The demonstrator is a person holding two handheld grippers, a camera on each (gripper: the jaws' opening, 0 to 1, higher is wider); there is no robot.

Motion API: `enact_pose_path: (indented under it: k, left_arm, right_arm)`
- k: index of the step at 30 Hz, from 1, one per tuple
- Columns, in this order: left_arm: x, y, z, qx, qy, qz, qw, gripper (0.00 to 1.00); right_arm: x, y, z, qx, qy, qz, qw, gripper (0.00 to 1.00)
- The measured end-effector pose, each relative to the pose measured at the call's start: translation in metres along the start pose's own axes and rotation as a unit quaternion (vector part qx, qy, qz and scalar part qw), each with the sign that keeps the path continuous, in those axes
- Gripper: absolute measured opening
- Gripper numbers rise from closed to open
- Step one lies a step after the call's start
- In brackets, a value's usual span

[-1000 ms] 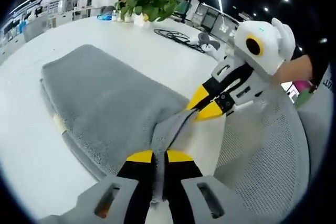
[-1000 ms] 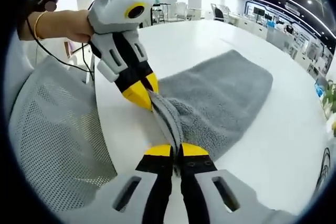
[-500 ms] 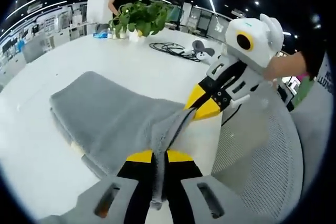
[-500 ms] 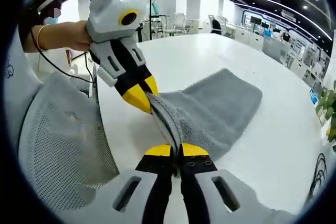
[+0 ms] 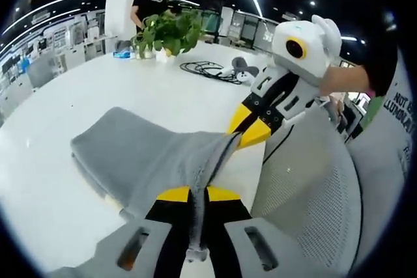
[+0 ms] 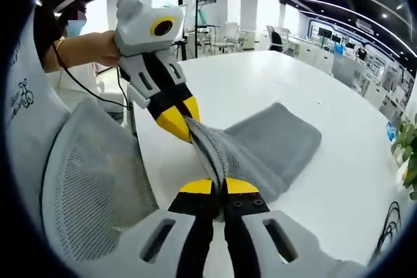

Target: Fold the towel on the table until its edges align and the towel forms a compact rectangular stack.

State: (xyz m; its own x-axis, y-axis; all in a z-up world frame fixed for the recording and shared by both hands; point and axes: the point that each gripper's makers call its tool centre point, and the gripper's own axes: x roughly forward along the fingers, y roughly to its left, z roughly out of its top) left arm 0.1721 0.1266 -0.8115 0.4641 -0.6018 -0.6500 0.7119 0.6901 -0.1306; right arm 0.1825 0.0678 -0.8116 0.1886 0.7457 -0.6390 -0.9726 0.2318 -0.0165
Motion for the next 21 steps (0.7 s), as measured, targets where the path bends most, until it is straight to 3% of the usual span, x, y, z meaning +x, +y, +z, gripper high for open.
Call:
enact_pose_path:
  k: [8,12,15,21]
  left_arm:
    - [-0.013,-0.004,0.013,0.024,-0.008,-0.002,0.9997,0.07]
    - [-0.017,-0.009,0.016,0.036,-0.005,-0.003,0.9993,0.07]
    - [-0.022,-0.016,0.017,0.069,0.005,-0.008,0.9976,0.07]
    - [-0.026,-0.029,0.018,0.082,0.017,-0.021,0.9963,0.07]
  right_arm:
    - [-0.014,0.007,0.014,-0.02,-0.009,0.004,0.9997,0.02]
    - [-0.016,0.009,0.015,-0.013,-0.014,0.007,0.9998,0.02]
    - [-0.022,0.012,0.016,0.0,-0.018,0.013,0.9998,0.02]
    - [-0.032,0.026,0.012,0.012,-0.011,0.027,0.9995,0.02]
